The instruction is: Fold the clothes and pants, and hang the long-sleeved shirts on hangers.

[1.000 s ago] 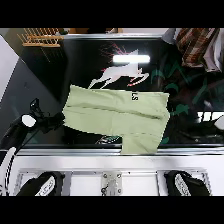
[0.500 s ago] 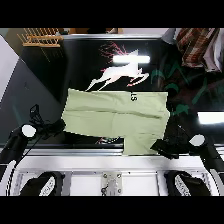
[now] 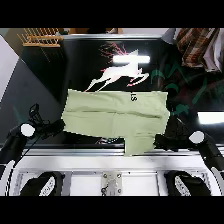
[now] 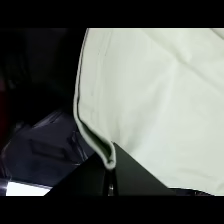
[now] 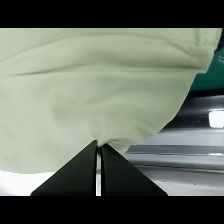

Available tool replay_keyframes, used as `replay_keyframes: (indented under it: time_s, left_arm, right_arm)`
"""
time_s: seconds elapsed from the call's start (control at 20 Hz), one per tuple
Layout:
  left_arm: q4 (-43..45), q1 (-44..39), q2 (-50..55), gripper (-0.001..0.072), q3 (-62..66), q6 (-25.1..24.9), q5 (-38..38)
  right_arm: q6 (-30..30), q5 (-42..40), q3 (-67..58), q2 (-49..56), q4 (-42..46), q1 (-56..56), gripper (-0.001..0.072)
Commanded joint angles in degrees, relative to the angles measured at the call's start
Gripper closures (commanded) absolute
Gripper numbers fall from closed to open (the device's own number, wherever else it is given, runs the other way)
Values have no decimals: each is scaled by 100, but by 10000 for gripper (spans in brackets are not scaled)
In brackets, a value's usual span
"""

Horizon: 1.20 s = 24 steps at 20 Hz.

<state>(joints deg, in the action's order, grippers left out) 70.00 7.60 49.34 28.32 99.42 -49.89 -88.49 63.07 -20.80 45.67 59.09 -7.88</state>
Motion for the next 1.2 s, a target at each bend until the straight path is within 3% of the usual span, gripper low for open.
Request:
replay_keyframes:
  time_s: [0.0, 0.25, 0.45, 0.8, 1.15]
  left_arm:
    - [367, 2, -63, 701, 352, -2, -844]
    - [778, -2, -1261, 701, 413, 4, -2070]
    - [636, -2, -1652, 701, 490, 4, -2107]
    - [654, -382, 498, 701, 1659, -4, -1093]
    - [649, -487, 2909, 701, 3213, -2, -822]
  right_arm:
    - [-2, 1084, -769, -17, 695, 13, 700]
    - [-243, 2594, -1714, -437, 1613, 13, 701]
    - [-372, 2371, -2374, -219, 1641, 13, 701]
    - [-348, 1069, -3945, 1637, 1456, 20, 701]
    - [-280, -319, -4791, 3316, 909, 118, 700]
